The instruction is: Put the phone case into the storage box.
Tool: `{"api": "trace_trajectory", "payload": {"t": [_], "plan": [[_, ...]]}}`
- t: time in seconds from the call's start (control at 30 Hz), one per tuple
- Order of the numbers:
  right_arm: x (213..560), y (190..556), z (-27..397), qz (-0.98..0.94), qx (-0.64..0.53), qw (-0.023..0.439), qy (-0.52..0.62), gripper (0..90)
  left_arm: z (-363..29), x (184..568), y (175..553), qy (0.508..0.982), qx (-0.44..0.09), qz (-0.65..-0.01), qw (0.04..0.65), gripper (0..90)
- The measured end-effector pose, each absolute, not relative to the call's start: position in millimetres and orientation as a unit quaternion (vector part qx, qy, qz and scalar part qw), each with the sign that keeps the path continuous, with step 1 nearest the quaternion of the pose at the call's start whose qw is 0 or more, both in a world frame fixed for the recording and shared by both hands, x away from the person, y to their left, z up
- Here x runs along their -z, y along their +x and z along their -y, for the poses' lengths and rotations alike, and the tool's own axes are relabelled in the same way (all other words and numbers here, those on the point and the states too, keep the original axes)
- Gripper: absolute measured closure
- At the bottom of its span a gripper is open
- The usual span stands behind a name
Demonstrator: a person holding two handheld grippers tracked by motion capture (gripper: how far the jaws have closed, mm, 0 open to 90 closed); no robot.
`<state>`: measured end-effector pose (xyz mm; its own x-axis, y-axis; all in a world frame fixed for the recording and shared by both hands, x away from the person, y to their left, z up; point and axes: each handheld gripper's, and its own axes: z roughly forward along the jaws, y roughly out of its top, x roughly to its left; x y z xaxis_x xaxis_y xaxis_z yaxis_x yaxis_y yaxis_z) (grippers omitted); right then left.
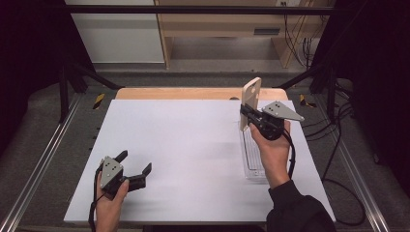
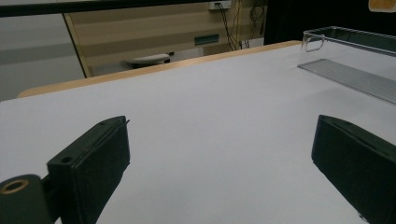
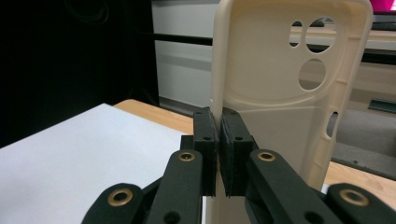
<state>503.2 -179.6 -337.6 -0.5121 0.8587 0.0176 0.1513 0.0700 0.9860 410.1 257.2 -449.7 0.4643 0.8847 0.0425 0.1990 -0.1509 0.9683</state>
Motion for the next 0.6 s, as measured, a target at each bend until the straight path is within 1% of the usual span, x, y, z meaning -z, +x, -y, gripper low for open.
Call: {"api": "trace_trajectory", "payload": {"t": [0.1, 0.17, 0.33, 0.6], "plan": [[337, 505, 185, -0.656, -0.564, 0.314, 0.390, 86.3, -258, 449, 410, 0.678, -0.333, -0.398, 0.520, 3.7], [338, 506, 188, -0.657, -0.561, 0.316, 0.392, 86.3, -260, 449, 409, 0.676, -0.333, -0.399, 0.522, 1.6], [341, 507, 195, -0.650, -0.555, 0.325, 0.406, 86.4, -262, 448, 409, 0.672, -0.334, -0.402, 0.524, 1.9], [348, 512, 204, -0.633, -0.553, 0.325, 0.434, 86.3, -263, 449, 409, 0.668, -0.336, -0.401, 0.529, 2.0]]}}
